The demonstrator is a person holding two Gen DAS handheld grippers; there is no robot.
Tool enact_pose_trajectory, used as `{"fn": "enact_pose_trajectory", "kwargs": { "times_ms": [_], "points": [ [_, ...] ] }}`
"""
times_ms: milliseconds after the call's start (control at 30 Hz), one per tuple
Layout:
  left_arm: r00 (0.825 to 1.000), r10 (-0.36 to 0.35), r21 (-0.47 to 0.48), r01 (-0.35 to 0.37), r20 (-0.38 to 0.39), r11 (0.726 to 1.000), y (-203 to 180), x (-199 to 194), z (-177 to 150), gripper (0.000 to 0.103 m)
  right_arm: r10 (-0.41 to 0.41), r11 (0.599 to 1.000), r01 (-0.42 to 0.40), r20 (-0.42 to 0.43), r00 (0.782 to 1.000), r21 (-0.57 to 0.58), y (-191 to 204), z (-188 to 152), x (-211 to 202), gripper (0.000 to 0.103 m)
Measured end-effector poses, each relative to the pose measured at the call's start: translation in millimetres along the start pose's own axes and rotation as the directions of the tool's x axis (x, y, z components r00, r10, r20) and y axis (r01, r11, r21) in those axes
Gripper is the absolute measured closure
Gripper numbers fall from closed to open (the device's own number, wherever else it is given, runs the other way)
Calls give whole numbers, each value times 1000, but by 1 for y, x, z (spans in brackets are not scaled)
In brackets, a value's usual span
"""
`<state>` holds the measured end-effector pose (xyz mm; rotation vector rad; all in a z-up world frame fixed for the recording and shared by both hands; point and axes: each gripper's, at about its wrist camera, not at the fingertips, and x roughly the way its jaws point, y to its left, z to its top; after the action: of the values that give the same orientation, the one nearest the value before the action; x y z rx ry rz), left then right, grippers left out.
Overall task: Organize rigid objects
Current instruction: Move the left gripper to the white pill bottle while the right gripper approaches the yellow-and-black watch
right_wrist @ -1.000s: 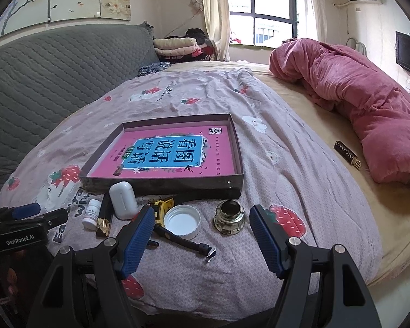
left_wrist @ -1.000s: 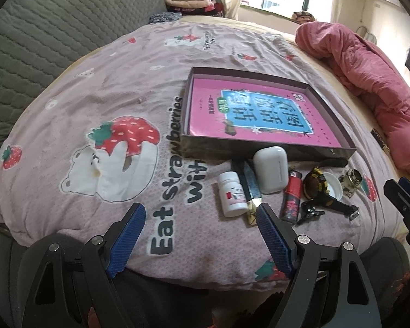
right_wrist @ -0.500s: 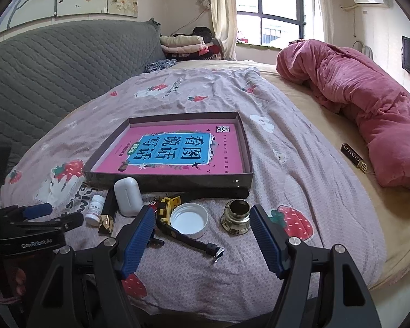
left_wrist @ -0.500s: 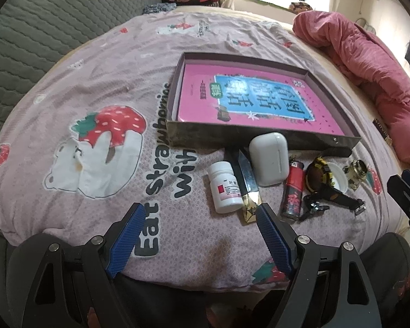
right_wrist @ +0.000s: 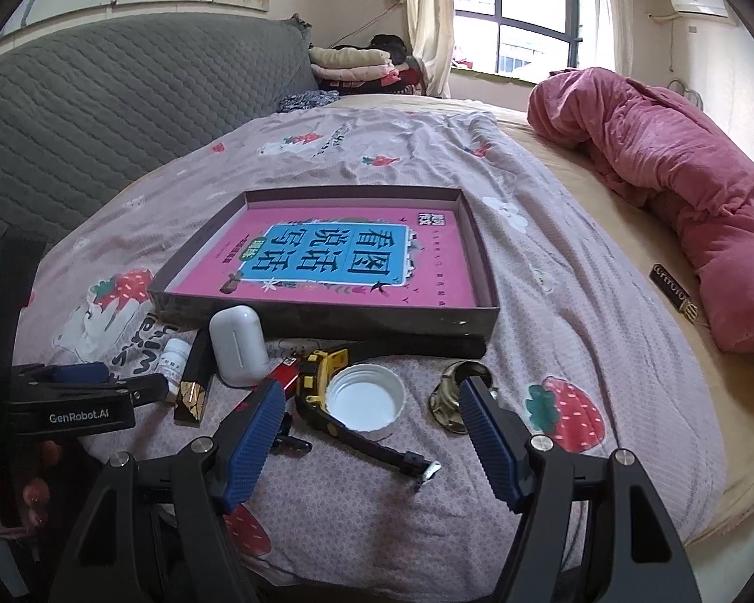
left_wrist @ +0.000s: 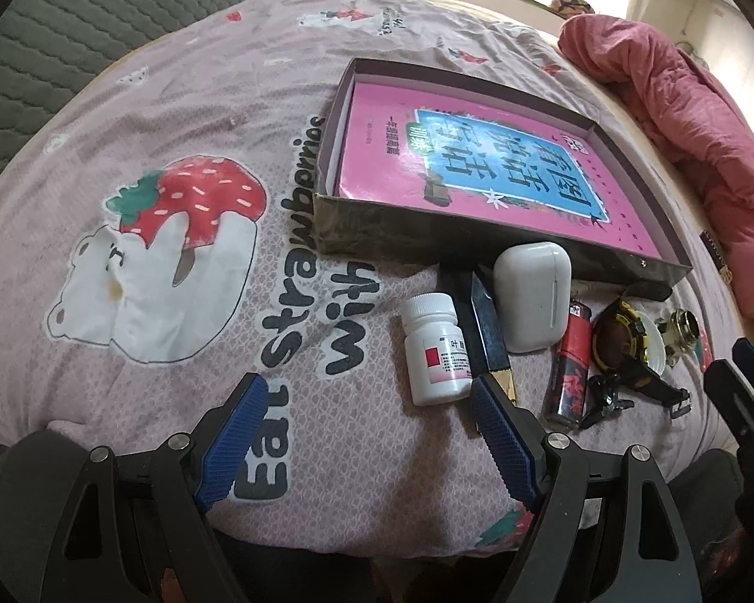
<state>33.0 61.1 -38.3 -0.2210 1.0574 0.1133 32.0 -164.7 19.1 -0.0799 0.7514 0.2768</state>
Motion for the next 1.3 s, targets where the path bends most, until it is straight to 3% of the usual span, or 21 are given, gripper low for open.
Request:
{"fn": "enact_pose_trajectory", "kwargs": {
  "times_ms": [233, 300, 400, 933, 1067, 1233, 1300],
  "points": [
    [1000, -19, 36, 19, -6, 999, -8, 5, 3, 32, 27, 1000, -27, -46, 999, -5, 9, 4, 19, 32],
    [999, -38, 33, 39, -15, 999, -8, 8, 4, 42, 38, 999, -39, -63, 997, -11, 11, 5, 26, 36],
    [998, -45, 30, 46, -31, 998, -7, 12, 5, 48, 43, 999, -45, -74, 996, -26, 15, 5, 32, 43],
    [997, -66, 29, 67, -28, 997, -4, 23, 22, 53, 65, 997, -68, -94, 993, -24, 17, 6, 45, 46],
    [998, -57, 47, 58, -20, 997, -5, 25, 24, 55, 73, 996, -77, -101, 992, -35, 21, 6, 48, 59],
    [998, -66, 43, 67, -21, 997, -4, 27, 25, 56, 89, 994, -96, -115, 989, -59, 28, 6, 55, 64],
    [998, -67, 44, 68, -19, 997, -5, 28, 26, 56, 89, 993, -97, -119, 989, -69, 30, 5, 57, 75]
  ]
}}
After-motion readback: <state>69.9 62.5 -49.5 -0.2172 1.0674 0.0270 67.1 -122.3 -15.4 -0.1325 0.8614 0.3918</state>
